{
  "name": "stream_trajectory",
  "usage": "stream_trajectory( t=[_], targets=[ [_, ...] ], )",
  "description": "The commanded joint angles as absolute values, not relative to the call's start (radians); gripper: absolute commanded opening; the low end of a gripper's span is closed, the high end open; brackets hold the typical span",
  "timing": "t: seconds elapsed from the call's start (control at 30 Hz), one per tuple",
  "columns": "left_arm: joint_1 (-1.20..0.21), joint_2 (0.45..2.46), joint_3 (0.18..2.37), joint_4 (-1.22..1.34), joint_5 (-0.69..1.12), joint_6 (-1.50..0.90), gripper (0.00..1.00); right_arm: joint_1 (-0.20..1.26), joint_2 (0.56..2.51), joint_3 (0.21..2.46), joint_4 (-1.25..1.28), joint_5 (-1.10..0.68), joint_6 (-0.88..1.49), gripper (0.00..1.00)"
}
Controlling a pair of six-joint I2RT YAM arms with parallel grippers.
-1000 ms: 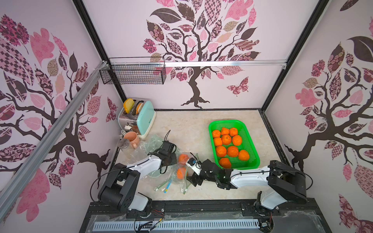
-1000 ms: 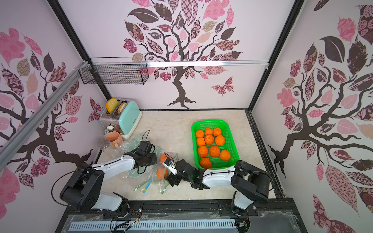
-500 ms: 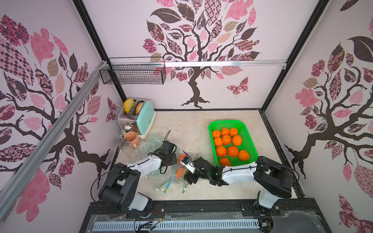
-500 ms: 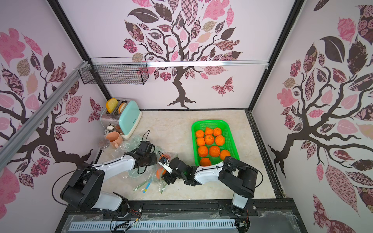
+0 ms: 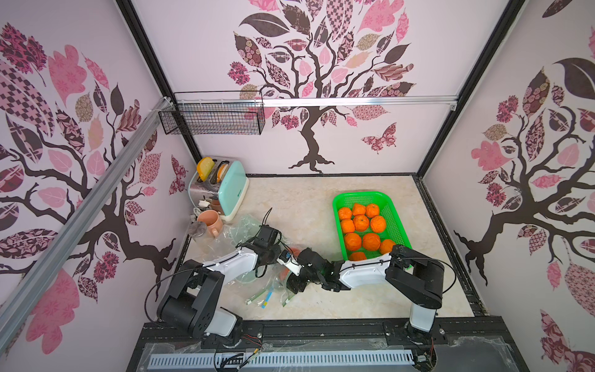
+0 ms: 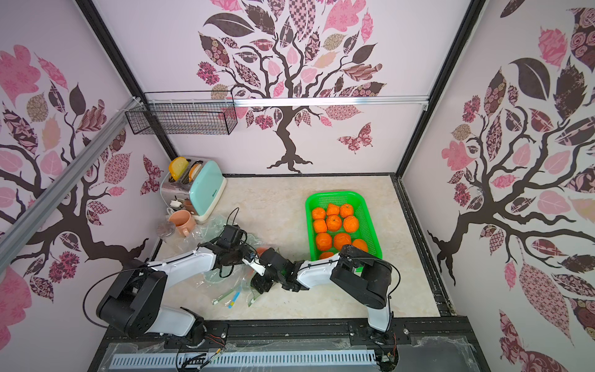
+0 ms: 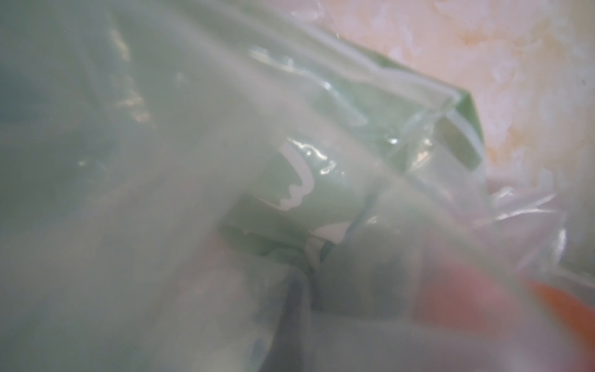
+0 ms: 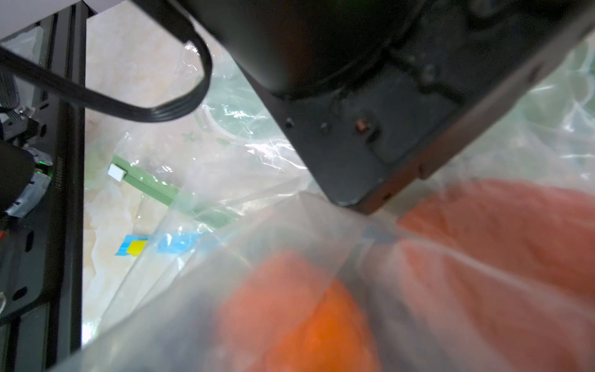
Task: Open the zip-top bag and take out the orange
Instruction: Pick up the orange from the zipper food storage bag.
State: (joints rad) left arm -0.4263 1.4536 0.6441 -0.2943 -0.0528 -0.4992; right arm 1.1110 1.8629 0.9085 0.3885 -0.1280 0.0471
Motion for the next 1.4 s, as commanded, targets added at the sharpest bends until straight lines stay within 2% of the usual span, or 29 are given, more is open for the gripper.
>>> stream_trajectory(
  t=[0.0,0.1,0.2,0.47,0.77,1.03,1.2,1.37],
  targets=[
    [-0.431,1.467,0.654,-0.296,-0.064,-0.5,0.0,1.109,1.815,0.882,0.372,-0.136,0.05,0.63],
    [-0.431,1.466,0.654,-0.299,-0.067,-0.501,0.0,1.109,1.769,0.85,0.367,-0.115,0.069,0.52],
    [-0.43,1.474,0.657,-0.3,-0.068,-0.503,0.0,1.109,1.714,0.824,0.347,-0.096,0.087,0.5],
    [-0.43,1.477,0.659,-0.301,-0.075,-0.506,0.0,1.099,1.592,0.791,0.275,-0.058,0.104,0.49],
    [-0.415,1.48,0.655,-0.307,-0.086,-0.522,0.0,1.004,1.461,0.766,0.155,-0.038,0.162,0.5],
    [-0.394,1.501,0.663,-0.31,-0.072,-0.528,0.0,0.94,1.301,0.791,-0.049,-0.02,0.261,0.52],
    [-0.394,1.492,0.657,-0.308,-0.072,-0.528,0.0,0.87,1.185,0.76,-0.105,0.007,0.272,0.52],
    [-0.394,1.496,0.658,-0.307,-0.068,-0.526,0.0,0.711,1.086,0.746,-0.175,0.112,0.318,0.54]
  ],
)
